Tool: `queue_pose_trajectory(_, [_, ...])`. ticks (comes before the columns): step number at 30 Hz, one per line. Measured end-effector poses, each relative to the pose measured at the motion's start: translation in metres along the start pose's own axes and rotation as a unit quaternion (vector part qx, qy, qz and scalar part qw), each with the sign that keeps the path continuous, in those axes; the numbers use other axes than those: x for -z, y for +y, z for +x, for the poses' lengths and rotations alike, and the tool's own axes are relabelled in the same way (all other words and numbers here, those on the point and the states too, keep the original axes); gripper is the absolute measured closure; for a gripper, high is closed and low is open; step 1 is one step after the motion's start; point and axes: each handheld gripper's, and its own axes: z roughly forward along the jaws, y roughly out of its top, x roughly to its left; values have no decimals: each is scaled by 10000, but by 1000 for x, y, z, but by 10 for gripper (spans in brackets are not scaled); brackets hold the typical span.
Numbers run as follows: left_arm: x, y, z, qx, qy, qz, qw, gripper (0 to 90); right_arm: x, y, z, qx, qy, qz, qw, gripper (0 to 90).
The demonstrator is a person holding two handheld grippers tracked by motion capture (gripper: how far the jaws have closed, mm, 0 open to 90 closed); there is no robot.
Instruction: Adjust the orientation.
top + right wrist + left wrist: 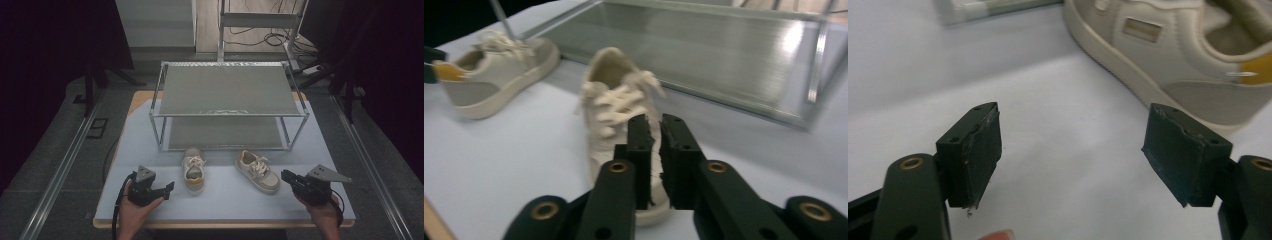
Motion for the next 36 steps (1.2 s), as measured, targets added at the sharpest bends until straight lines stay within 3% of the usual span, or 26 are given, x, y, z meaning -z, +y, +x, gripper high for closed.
queue_pose_trajectory(8, [-5,-1,-2,-34,64,104,9999,220,-20,5,21,159,402,9,9991,895])
queue_pose_trajectory(10, [-6,-1,-2,-2,52,175,9998,228,-30,6,33,284,530,88,9982,895])
queue_pose_trajectory(11, [-6,-1,-2,37,-49,219,9997,227,-33,6,37,329,585,112,9977,895])
queue_pose_trajectory(17, [-3,0,-1,70,-23,132,9999,227,-55,7,62,512,902,282,9942,895])
queue_pose_trajectory(26, [0,-1,0,64,-78,111,9999,230,-92,12,93,776,1107,520,9895,895])
queue_pose_trajectory(27, [1,-1,1,76,-84,96,9999,231,-104,12,101,803,1139,605,9884,894])
queue_pose_trajectory(29, [1,-1,1,90,-82,92,9999,231,-108,12,104,829,1155,645,9877,895])
queue_pose_trajectory(36, [3,-3,8,155,-47,85,9998,233,-152,13,125,986,1240,901,9832,894])
